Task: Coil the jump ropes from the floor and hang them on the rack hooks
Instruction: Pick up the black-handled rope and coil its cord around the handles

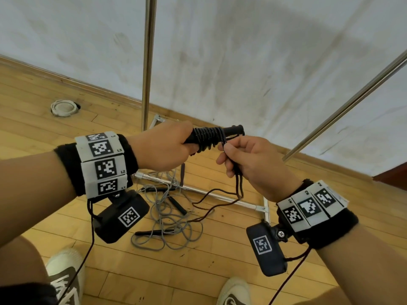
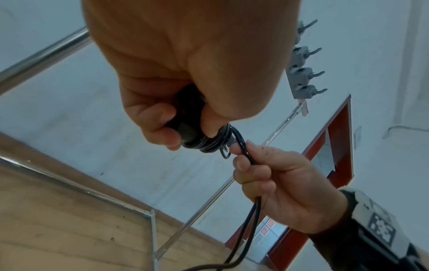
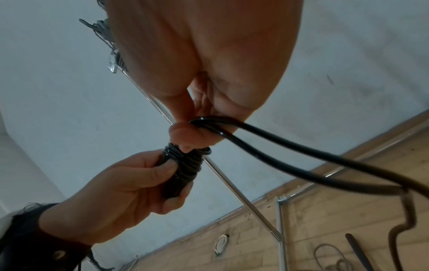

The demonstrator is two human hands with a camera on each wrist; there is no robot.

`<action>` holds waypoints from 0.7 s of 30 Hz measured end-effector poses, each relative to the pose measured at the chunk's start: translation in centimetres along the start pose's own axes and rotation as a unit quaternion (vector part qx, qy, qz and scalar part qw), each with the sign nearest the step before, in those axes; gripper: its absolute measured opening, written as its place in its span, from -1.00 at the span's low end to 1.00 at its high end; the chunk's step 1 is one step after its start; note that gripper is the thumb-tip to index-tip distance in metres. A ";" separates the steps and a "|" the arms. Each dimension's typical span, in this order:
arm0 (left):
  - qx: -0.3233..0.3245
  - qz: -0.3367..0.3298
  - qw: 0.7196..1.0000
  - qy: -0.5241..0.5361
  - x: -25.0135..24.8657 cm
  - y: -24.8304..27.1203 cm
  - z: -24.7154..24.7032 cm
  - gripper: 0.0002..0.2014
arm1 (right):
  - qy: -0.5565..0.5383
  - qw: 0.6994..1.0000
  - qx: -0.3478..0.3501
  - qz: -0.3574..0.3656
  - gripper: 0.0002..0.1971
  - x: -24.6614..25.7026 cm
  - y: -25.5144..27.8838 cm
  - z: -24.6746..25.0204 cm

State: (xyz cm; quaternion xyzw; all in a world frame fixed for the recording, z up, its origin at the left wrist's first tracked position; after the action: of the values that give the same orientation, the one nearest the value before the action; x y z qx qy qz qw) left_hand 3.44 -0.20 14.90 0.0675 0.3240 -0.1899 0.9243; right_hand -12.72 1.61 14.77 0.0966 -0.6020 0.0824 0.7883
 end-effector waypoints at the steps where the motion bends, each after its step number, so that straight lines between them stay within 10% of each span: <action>1: -0.001 0.000 1.000 0.013 -0.2 0.1 0.1 -0.90 | -0.006 1.000 -0.003 -0.001 -0.83 -0.2 0.1 0.1; 21: 0.156 -0.039 0.968 0.192 -2.0 3.1 -0.7 -0.88 | 0.201 0.975 0.057 0.071 -0.86 -1.9 1.1 0.9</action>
State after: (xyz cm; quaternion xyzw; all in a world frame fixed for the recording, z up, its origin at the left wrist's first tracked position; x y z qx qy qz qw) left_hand 2.78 3.41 15.60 0.2334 0.4637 -0.2572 0.8151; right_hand -14.33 2.47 13.23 0.0804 -0.4306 0.1900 0.8786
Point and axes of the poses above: each hand's wrist, its own y-axis away from the middle knuckle, its own z-axis out of the back of the hand, x = y × z, the point moved 8 cm from there along -y, towards the middle knuckle, and after that the axes turned 3 degrees about -x, right-handed, at the moved point
